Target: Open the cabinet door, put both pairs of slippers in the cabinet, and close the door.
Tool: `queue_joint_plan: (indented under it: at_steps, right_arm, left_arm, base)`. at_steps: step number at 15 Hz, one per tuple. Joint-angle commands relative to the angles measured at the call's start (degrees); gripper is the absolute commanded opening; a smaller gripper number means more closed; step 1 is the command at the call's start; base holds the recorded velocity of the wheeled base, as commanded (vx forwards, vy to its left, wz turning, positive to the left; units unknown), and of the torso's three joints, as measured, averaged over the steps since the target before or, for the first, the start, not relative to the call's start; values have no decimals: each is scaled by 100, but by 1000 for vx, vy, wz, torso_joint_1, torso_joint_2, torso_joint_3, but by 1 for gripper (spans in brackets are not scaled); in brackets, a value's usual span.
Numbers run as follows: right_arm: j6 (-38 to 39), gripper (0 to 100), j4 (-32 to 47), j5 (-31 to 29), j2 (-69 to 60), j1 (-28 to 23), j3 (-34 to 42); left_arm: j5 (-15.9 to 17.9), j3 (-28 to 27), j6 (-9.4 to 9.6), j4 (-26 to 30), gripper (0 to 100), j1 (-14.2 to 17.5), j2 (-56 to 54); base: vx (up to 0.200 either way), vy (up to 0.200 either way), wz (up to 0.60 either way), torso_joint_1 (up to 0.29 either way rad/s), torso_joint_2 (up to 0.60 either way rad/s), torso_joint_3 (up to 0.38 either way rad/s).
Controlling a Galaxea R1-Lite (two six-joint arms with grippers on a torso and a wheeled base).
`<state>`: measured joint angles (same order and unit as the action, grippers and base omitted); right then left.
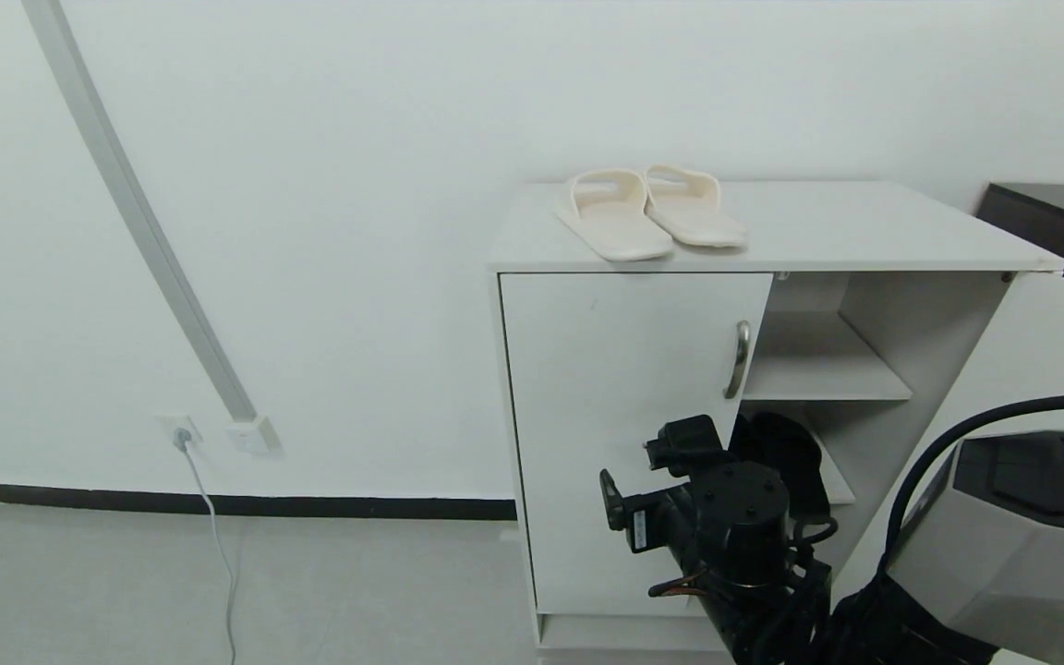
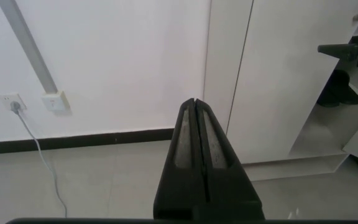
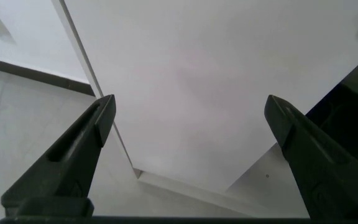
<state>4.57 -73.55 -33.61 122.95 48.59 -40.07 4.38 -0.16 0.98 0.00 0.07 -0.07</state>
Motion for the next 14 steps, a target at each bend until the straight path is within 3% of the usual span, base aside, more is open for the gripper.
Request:
queue_joint_plan:
  at_steps: [1, 14]
  right_arm:
    - [0, 100, -2, 4, 9, 1, -1]
    - [9, 100, -19, -5, 9, 1, -1]
  left_arm:
    - [2, -2, -1, 0, 0, 1, 7]
    - [2, -2, -1, 0, 0, 1, 7]
  base:
    - [0, 0, 0, 154, -481, -330]
    - [0, 0, 0, 196, -512, -315]
